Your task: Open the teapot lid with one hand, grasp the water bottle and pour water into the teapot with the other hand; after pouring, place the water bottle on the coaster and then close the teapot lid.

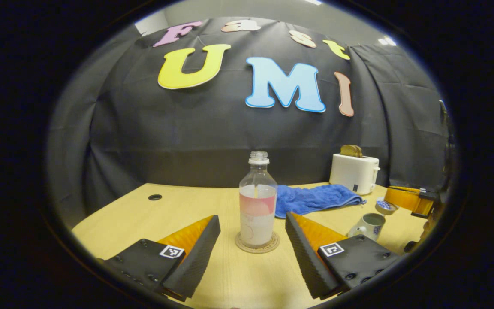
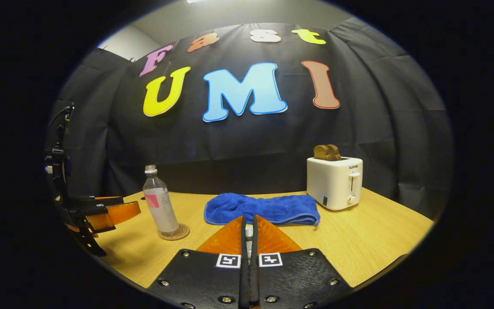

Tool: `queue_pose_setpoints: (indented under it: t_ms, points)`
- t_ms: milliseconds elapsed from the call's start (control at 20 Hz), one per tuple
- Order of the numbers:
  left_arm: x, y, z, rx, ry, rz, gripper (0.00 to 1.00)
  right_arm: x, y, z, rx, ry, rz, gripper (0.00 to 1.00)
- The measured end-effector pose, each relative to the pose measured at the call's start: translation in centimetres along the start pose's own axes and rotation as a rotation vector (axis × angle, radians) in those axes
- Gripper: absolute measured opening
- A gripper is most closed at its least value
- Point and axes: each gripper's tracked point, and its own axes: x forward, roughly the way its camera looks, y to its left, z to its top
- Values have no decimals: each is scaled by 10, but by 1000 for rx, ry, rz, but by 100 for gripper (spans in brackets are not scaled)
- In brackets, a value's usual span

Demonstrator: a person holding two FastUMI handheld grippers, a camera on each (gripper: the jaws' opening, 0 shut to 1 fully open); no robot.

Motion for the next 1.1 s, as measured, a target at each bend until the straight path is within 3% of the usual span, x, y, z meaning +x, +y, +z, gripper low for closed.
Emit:
queue_pose_setpoints:
  t_ms: [150, 700, 800, 850, 900, 1100]
  points:
    - [-9, -1, 4, 41, -21, 1, 100, 6, 2, -10, -18, 32, -4, 1]
    - [-27, -9, -6, -14, -35, -2, 100, 15, 0, -35, -17, 91, -18, 2]
    - [-35, -12, -9, -11, -37, 2, 100, 10, 3, -29, -2, 76, -7, 12]
    - [-40, -12, -11, -9, -42, 8, 100, 3, 3, -23, 3, 62, -20, 37]
    - [-44, -13, -10, -6, -51, 14, 100, 0, 4, -21, 2, 44, -23, 43]
    - [-64, -16, -9, 25, -84, 42, 100, -26, 28, -8, -36, -11, -16, 44]
